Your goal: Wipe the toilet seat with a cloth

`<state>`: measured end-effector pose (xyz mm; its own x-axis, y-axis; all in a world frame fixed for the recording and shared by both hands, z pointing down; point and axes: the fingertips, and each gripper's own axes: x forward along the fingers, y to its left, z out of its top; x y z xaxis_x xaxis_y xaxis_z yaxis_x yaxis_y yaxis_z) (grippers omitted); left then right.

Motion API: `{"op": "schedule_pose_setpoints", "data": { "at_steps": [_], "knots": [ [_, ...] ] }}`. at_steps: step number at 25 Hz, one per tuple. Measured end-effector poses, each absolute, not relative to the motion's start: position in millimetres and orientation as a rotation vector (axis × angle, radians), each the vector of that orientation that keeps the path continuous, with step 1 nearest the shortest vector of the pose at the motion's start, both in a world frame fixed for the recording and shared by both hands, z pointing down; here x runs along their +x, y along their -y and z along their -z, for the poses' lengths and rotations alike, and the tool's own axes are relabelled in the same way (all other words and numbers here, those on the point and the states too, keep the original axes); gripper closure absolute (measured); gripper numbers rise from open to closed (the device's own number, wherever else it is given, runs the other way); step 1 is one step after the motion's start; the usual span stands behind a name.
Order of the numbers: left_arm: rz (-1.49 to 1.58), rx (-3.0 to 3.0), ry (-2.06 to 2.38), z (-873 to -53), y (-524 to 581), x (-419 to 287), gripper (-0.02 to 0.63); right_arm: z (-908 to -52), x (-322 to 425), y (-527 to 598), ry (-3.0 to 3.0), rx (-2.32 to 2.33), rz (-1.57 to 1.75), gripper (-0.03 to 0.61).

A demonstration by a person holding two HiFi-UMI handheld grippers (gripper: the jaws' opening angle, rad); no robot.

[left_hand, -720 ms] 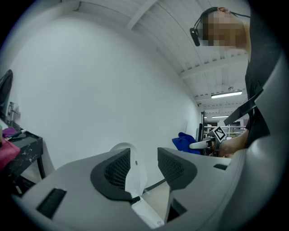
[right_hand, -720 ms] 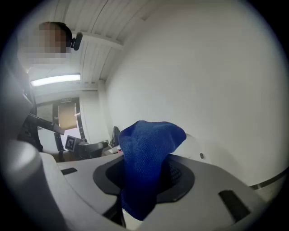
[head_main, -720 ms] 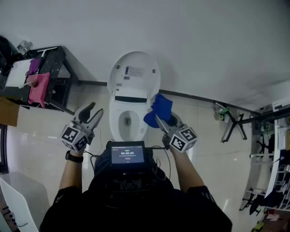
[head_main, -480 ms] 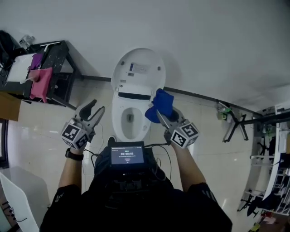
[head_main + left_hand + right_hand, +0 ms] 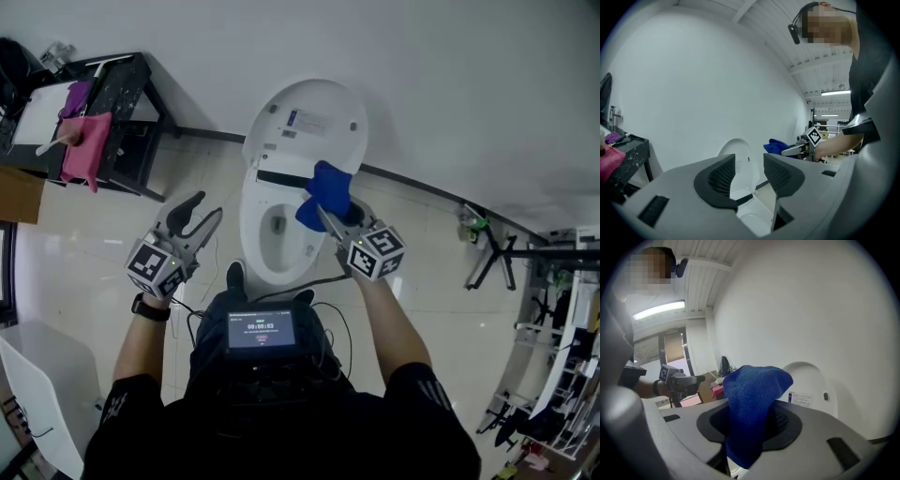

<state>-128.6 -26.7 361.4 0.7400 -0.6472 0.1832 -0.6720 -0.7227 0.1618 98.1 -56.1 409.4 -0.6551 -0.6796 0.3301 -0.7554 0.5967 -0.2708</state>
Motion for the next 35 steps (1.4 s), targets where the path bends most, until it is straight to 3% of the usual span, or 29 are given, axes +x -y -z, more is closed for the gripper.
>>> {"op": "schedule_pose_setpoints", "data": {
  "at_steps": [17, 35],
  "knots": [
    [-0.307, 2.573, 1.011, -482.7, 70.2, -149.2, 0.417, -662.6, -0.4, 134.3, 2.347, 0.807, -0.618, 0.415],
    [-0.352, 2.47, 1.024, -617.8, 95.9, -166.3, 0.391, -926.3, -72.0, 169.1, 2.06, 0.445, -0.266, 0.414]
  ]
}}
